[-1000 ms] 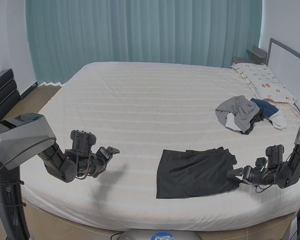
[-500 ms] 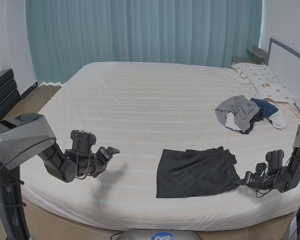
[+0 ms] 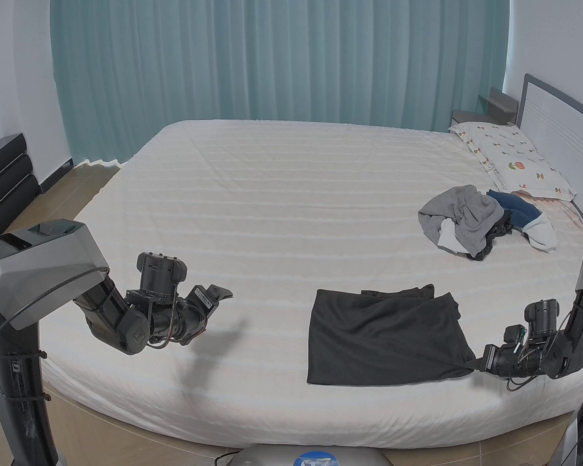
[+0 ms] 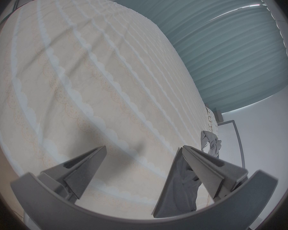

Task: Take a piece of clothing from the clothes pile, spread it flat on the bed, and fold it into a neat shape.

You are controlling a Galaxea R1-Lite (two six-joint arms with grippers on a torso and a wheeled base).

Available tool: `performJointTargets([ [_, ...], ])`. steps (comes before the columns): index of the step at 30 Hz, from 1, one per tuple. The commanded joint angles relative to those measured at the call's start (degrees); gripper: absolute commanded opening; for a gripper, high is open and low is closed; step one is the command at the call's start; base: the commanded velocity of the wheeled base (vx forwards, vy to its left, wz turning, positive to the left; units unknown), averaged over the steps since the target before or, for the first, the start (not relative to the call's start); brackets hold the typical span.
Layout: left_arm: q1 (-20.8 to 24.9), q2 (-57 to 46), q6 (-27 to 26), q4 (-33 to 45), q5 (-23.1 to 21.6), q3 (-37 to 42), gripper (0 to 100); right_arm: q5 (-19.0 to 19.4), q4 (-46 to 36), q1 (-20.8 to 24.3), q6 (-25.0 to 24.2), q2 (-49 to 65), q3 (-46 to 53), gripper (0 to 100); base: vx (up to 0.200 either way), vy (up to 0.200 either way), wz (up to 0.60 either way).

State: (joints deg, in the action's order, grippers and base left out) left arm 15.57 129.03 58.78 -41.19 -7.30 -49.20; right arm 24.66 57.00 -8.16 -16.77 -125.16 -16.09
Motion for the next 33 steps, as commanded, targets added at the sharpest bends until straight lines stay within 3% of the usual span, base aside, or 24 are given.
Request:
performJointTargets([
  [1, -0.01, 0.0, 0.02, -0.03, 0.01, -0.02, 100, 0.04, -0.05, -0.55, 0.95, -0.61, 1.06, 0, 0.0, 0.0, 0.0],
  [9, -0.01, 0.0, 0.02, -0.03, 0.01, -0.02, 100, -0.05, 0.04, -0.55, 3.41, -1.84, 2.12, 0, 0.0, 0.0, 0.0],
  [10, -0.01, 0.0, 0.02, -0.03, 0.01, -0.02, 100, -0.05, 0.04, -0.55, 3.59, -1.93, 2.12, 100, 0.0, 0.0, 0.0],
  [18, -0.01, 0.09, 0.02, -0.03, 0.01, -0.02, 100, 0.48, 0.92, -0.99, 3.06, 2.29, -0.7, 100, 0.0, 0.0, 0.0],
  [21, -0.01, 0.0, 0.02, -0.03, 0.01, -0.02, 100, 0.12, 0.04, -0.99, 0.69, 3.61, -4.74, 100, 0.0, 0.0, 0.0],
  [25, -0.01, 0.0, 0.02, -0.03, -0.08, -0.02, 100, -0.93, -2.51, 0.95, -7.4, 1.06, -14.76, 100, 0.0, 0.0, 0.0],
  [33, -0.01, 0.0, 0.02, -0.03, 0.01, -0.02, 100, -4.36, -6.55, 2.53, -11.44, -10.01, -30.31, 100, 0.0, 0.0, 0.0],
])
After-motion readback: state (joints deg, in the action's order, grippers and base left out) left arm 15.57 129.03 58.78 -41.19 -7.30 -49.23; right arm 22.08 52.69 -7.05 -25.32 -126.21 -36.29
